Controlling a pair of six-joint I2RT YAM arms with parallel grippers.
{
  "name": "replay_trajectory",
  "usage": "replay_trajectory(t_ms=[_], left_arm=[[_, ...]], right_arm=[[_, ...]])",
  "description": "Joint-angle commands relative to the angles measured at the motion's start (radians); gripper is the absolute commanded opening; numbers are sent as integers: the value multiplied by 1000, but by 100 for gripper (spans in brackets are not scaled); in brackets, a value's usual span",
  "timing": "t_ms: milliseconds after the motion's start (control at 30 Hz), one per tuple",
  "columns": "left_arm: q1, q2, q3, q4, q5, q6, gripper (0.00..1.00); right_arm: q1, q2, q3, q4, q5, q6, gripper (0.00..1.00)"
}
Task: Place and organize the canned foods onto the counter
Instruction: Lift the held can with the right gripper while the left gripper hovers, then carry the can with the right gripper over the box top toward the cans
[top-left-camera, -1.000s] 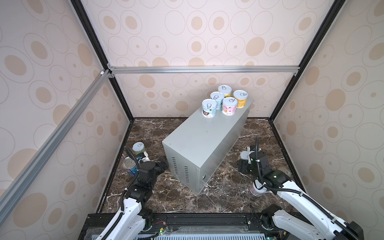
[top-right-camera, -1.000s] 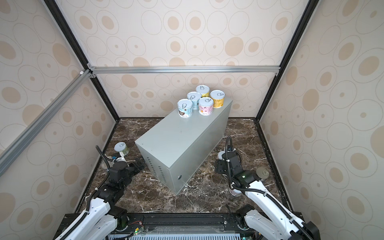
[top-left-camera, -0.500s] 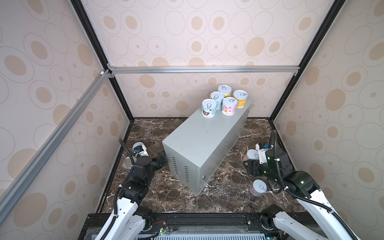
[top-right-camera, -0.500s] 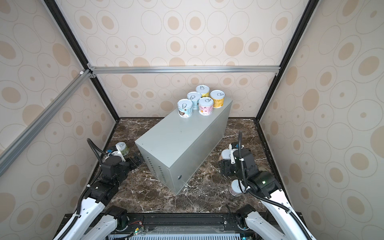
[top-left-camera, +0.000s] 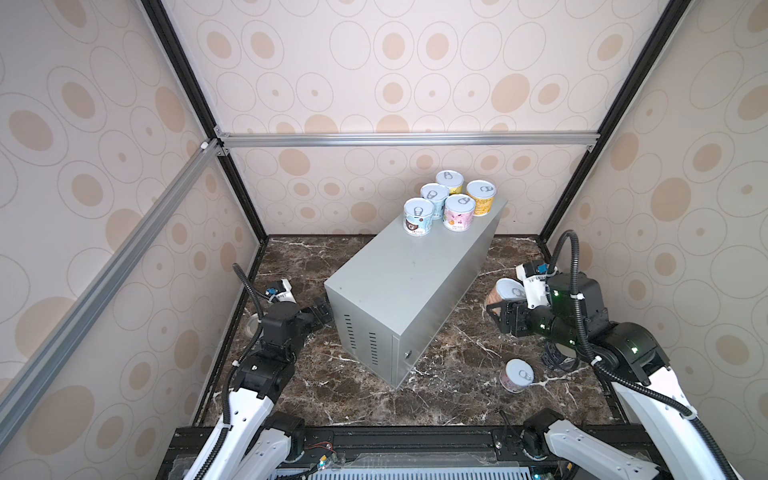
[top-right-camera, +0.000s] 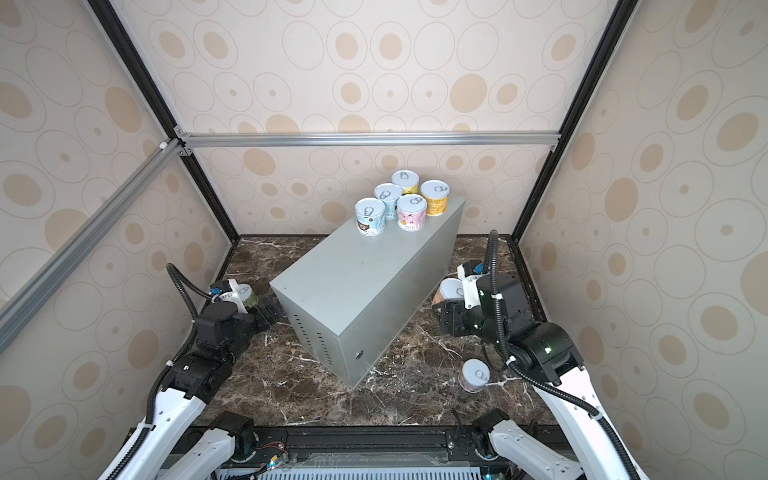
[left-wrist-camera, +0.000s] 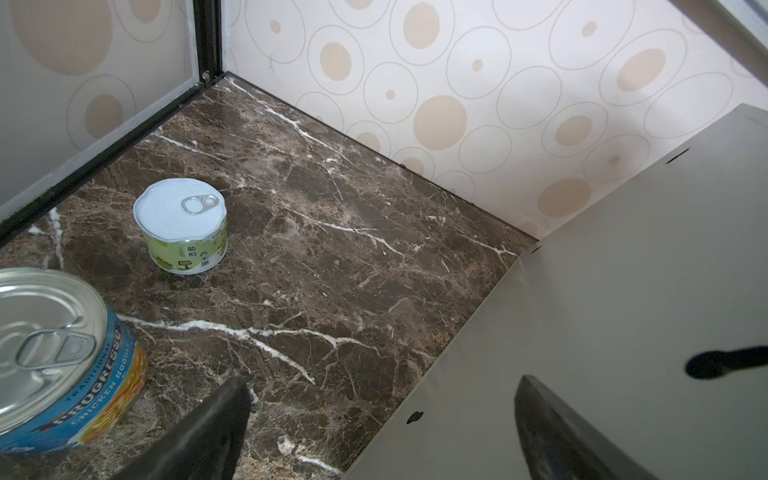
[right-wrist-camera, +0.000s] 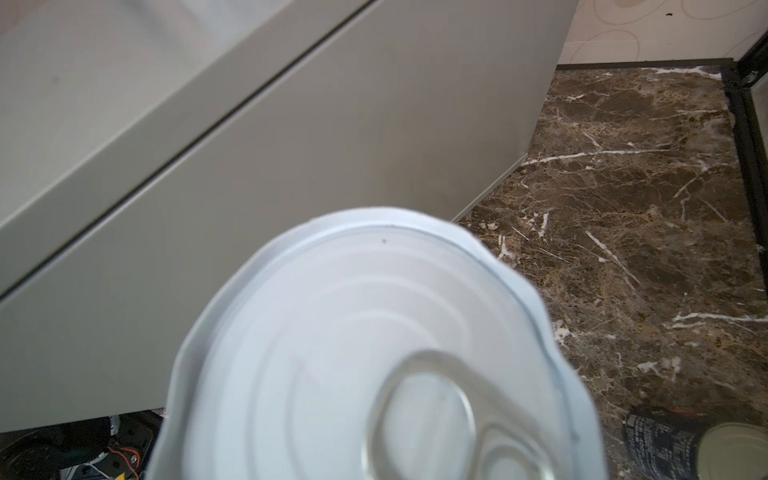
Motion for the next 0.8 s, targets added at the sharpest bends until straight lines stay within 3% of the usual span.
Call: replay_trajectory(t_ms=[0,767], left_arm=[[-3,5,71,11,37,49,99],[1,54,45,63,19,109,99]], right_arm=[[4,16,83,14,-9,-32,50],[75,302,436,-3,-13,-85,48]])
